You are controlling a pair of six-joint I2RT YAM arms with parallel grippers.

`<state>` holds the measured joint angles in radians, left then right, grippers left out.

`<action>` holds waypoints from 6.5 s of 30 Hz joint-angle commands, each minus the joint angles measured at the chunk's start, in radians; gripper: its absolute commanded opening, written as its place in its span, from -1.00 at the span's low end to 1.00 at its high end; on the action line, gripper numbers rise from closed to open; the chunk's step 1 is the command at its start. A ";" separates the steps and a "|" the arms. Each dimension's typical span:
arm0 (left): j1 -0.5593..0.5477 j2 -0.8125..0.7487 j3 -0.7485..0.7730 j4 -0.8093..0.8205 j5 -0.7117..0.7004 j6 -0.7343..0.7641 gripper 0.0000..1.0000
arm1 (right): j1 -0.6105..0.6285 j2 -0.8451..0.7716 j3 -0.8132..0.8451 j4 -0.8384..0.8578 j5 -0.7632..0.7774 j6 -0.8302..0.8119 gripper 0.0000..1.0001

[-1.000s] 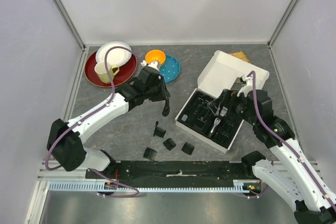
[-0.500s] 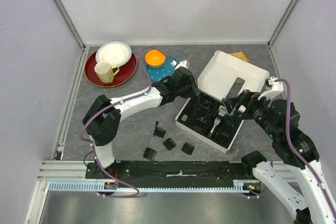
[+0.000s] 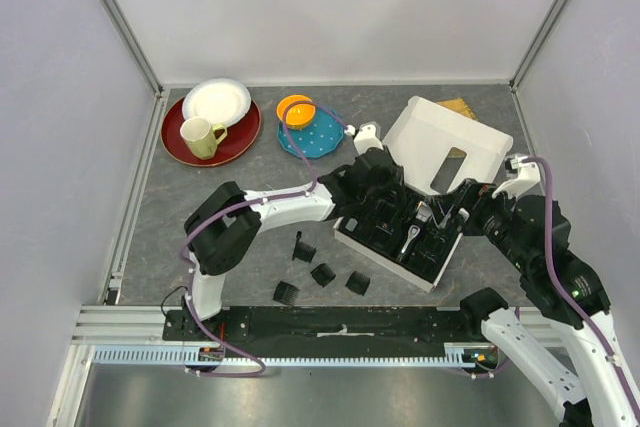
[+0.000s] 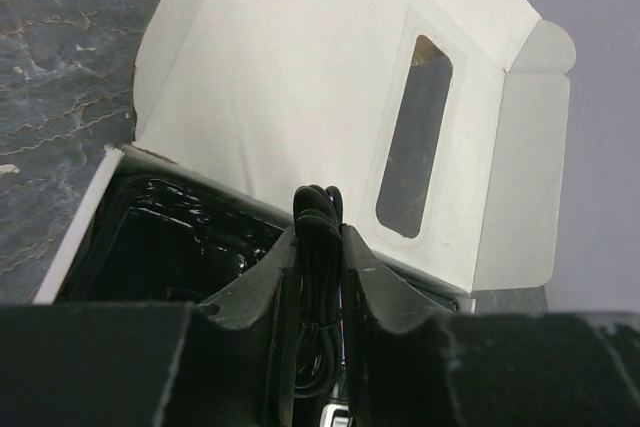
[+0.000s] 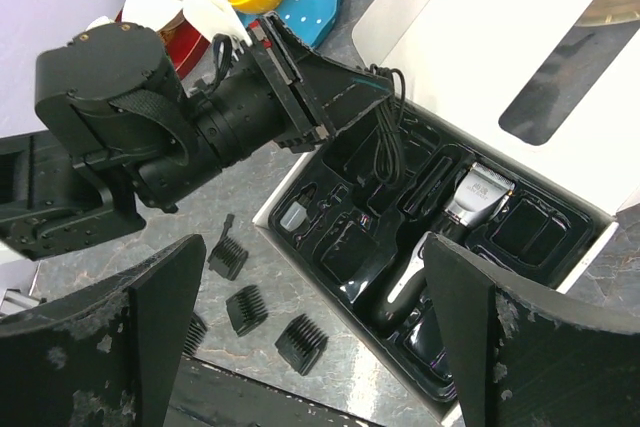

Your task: Sort the hair-cutting tools

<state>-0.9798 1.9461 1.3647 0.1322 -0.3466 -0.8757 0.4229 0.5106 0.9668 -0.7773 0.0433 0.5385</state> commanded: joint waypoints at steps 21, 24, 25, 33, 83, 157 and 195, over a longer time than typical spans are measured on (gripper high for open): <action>-0.030 0.053 -0.108 0.150 -0.224 -0.137 -0.49 | 0.004 -0.001 -0.027 -0.019 0.055 -0.037 0.96; -0.042 0.050 -0.124 0.124 -0.268 -0.187 -0.49 | 0.004 0.002 -0.030 -0.017 0.056 -0.038 0.96; -0.048 0.053 -0.121 0.101 -0.282 -0.207 -0.49 | 0.004 0.000 -0.030 -0.017 0.056 -0.037 0.96; -0.051 0.080 -0.096 0.009 -0.311 -0.269 -0.25 | 0.004 0.003 -0.030 -0.017 0.058 -0.043 0.96; 0.021 -0.698 -0.608 -0.666 -0.068 -0.039 0.47 | 0.002 0.100 -0.112 0.067 -0.040 -0.097 0.96; 0.214 -0.351 -0.466 -0.707 0.086 0.245 -0.95 | 0.004 0.094 -0.142 0.085 -0.049 -0.068 0.96; -0.048 -0.193 0.007 -0.571 0.133 0.431 -0.95 | 0.002 0.052 -0.166 0.093 -0.054 -0.031 0.96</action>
<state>-1.0069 1.7195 1.3022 -0.4973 -0.2272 -0.5072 0.4236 0.5762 0.8131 -0.7136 -0.0113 0.4942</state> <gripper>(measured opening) 0.073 0.982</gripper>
